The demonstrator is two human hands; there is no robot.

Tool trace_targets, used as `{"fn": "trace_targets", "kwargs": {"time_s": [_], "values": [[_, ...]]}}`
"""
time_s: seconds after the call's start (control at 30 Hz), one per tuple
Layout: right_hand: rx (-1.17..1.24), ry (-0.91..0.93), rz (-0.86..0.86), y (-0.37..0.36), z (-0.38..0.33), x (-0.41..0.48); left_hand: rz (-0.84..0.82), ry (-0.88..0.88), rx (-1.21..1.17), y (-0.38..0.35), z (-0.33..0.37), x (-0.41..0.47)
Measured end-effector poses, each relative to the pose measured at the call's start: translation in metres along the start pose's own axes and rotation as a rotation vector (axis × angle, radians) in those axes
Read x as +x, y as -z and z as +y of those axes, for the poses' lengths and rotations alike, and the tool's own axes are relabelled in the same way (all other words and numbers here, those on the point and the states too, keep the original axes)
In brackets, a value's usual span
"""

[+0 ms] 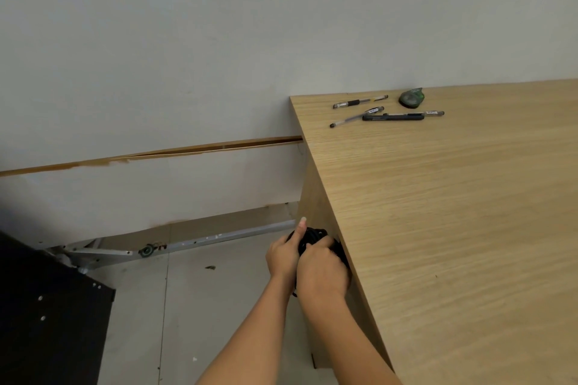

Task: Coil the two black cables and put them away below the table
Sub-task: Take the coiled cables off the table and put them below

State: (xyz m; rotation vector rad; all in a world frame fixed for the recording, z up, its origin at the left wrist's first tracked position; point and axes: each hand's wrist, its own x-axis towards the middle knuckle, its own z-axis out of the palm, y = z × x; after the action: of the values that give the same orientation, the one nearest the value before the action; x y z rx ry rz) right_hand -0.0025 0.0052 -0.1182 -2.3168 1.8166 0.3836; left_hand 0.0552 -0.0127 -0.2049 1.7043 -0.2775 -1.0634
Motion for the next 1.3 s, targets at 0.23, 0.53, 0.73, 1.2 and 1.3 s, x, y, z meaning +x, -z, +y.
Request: {"fn": "trace_targets", "kwargs": {"time_s": [0.23,0.53,0.73,1.2,1.3], "values": [[0.158,-0.139,0.173,-0.045,0.003,0.001,0.003,0.028,-0.041,-0.003,0.001,-0.002],[0.355,-0.056,0.308,-0.058,0.018,0.001,-0.137,0.031,-0.101,-0.006,0.005,-0.005],[0.338,0.008,0.348,-0.065,0.028,0.002,-0.129,-0.013,-0.187,-0.01,0.003,-0.008],[0.318,0.037,0.487,-0.086,0.029,0.006,-0.019,-0.163,0.016,-0.019,-0.002,-0.011],[0.357,0.008,0.531,-0.086,0.031,0.006,-0.073,-0.15,-0.089,-0.017,-0.006,-0.012]]}}
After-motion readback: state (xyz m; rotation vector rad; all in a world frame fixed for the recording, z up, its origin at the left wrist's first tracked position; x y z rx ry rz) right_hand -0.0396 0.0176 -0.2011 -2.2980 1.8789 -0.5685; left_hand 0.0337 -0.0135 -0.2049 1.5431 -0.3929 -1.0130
